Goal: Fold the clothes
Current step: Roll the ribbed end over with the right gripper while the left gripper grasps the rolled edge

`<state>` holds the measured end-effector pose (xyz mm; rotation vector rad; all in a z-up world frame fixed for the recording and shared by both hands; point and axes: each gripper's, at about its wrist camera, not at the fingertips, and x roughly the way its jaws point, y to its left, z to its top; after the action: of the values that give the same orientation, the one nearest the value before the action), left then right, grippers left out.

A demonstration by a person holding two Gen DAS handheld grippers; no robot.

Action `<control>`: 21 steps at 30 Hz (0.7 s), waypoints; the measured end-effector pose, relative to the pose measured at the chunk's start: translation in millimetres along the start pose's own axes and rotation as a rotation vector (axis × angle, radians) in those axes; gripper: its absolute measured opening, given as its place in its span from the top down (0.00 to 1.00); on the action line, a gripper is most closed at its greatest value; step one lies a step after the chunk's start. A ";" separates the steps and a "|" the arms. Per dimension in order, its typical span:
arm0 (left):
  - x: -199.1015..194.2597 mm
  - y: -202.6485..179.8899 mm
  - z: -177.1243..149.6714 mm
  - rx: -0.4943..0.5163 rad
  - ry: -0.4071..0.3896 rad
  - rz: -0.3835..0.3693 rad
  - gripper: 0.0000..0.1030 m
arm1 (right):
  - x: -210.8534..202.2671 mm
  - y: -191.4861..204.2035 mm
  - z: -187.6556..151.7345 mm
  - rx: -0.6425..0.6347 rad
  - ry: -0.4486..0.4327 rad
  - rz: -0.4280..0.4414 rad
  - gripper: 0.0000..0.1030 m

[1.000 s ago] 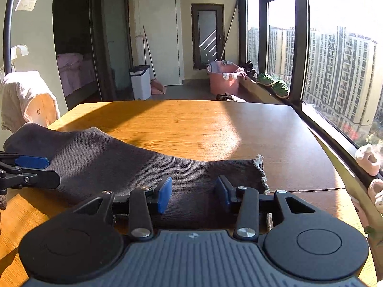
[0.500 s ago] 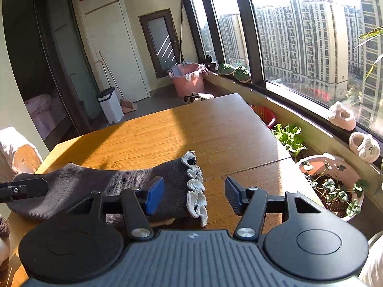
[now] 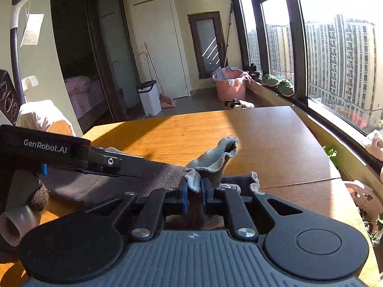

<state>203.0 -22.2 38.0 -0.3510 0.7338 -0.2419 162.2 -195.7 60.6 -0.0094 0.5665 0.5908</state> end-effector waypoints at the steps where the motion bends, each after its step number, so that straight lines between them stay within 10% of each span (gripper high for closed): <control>1: 3.4 -3.7 3.9 0.003 0.002 -0.006 0.27 | 3.0 7.0 -3.3 -0.032 0.009 -0.006 0.90; 15: 60.3 -32.6 -2.4 0.152 0.035 0.074 0.49 | -18.3 -33.3 -4.3 0.163 -0.038 -0.209 0.73; 21: 54.8 -28.4 -6.3 0.154 0.023 0.054 0.47 | 1.4 -63.0 -16.5 0.368 0.028 -0.093 0.75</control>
<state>235.4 -68.0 11.5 -0.1825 0.7410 -0.2499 188.2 -250.4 36.5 0.3020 0.6913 0.3902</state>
